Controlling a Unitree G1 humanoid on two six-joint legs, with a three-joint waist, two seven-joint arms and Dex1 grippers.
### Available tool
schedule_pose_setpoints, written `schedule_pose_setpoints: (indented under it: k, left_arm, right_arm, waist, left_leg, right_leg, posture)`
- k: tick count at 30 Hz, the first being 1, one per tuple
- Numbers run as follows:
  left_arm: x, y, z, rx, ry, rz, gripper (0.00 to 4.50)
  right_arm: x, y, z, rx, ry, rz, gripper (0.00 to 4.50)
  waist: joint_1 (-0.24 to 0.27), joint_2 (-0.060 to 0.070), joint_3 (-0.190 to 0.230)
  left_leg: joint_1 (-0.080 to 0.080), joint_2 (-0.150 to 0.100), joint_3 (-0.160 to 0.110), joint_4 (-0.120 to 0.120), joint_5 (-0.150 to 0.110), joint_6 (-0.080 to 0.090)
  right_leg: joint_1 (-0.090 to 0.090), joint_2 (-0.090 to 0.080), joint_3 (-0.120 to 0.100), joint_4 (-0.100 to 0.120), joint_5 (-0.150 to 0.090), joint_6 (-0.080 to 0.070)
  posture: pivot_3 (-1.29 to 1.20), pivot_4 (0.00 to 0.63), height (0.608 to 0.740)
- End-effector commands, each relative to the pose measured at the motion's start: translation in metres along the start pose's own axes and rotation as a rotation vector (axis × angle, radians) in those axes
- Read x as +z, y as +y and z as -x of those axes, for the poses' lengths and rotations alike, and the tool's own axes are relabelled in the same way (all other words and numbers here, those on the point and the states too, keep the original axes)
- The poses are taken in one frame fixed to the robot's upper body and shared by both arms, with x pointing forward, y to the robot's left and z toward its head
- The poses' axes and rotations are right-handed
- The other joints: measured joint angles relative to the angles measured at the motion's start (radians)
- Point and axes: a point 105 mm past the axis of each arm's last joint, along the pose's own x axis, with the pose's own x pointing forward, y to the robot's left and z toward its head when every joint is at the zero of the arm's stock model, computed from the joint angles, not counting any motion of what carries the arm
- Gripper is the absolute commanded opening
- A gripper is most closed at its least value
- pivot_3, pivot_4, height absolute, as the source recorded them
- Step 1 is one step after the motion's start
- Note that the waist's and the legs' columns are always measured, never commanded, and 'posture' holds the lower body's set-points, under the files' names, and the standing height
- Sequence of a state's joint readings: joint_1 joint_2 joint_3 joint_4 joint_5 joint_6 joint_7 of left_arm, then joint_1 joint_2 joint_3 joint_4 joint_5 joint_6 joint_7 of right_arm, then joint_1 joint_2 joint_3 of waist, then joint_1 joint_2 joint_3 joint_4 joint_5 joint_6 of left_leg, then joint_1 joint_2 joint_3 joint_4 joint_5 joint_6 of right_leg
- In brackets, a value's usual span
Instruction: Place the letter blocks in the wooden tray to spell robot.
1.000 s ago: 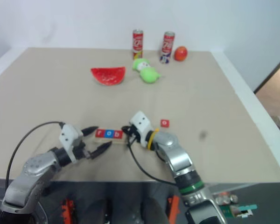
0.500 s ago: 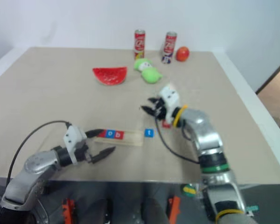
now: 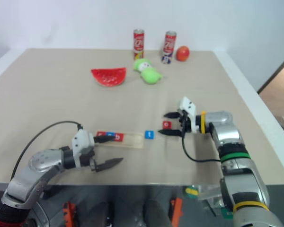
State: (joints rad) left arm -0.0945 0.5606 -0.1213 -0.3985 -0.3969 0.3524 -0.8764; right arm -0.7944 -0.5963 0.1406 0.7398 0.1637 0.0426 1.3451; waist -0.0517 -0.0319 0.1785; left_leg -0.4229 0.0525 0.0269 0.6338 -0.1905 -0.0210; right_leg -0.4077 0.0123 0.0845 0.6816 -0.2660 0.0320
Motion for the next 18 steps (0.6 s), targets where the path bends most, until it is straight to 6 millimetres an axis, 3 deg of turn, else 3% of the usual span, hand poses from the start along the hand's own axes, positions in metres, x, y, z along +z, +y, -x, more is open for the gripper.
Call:
schedule_pose_setpoints:
  k: [1, 5, 6, 18]
  left_arm:
    - [0.011, -0.002, -0.001, 0.021, -0.029, -0.030, 4.50]
    - [0.011, -0.003, 0.001, 0.037, -0.025, -0.024, 4.50]
    - [0.010, -0.003, 0.002, 0.039, -0.021, -0.024, 4.50]
    - [0.004, -0.002, 0.005, 0.067, -0.007, -0.019, 4.50]
  right_arm:
    - [-0.005, 0.001, -0.005, 0.012, 0.009, 0.033, 4.43]
    - [-0.015, 0.000, -0.003, 0.000, 0.025, 0.023, 4.43]
    - [-0.018, 0.000, -0.001, -0.007, 0.034, 0.017, 4.20]
    - [-0.041, 0.005, 0.012, -0.178, 0.113, -0.106, 4.20]
  waist:
    - [0.002, 0.000, 0.000]
    - [0.003, 0.000, 0.000]
    - [0.003, 0.000, 0.000]
    - [0.007, 0.000, -0.001]
  left_leg:
    - [0.000, 0.000, 0.000, 0.000, 0.000, 0.000]
    - [0.000, -0.001, 0.000, 0.000, 0.000, 0.000]
    - [0.000, -0.001, 0.000, 0.000, 0.000, 0.000]
    - [0.001, -0.001, 0.000, 0.002, 0.000, -0.001]
  right_leg:
    - [0.000, 0.000, 0.000, 0.000, 0.000, 0.000]
    - [0.001, -0.001, 0.001, 0.000, 0.001, -0.001]
    - [0.001, -0.001, 0.001, 0.000, 0.001, -0.001]
    - [0.003, -0.002, 0.000, 0.000, 0.002, 0.001]
  posture:
    - [0.00, 0.150, 0.740]
    - [0.00, 0.150, 0.740]
    - [0.00, 0.150, 0.740]
    - [0.00, 0.150, 0.740]
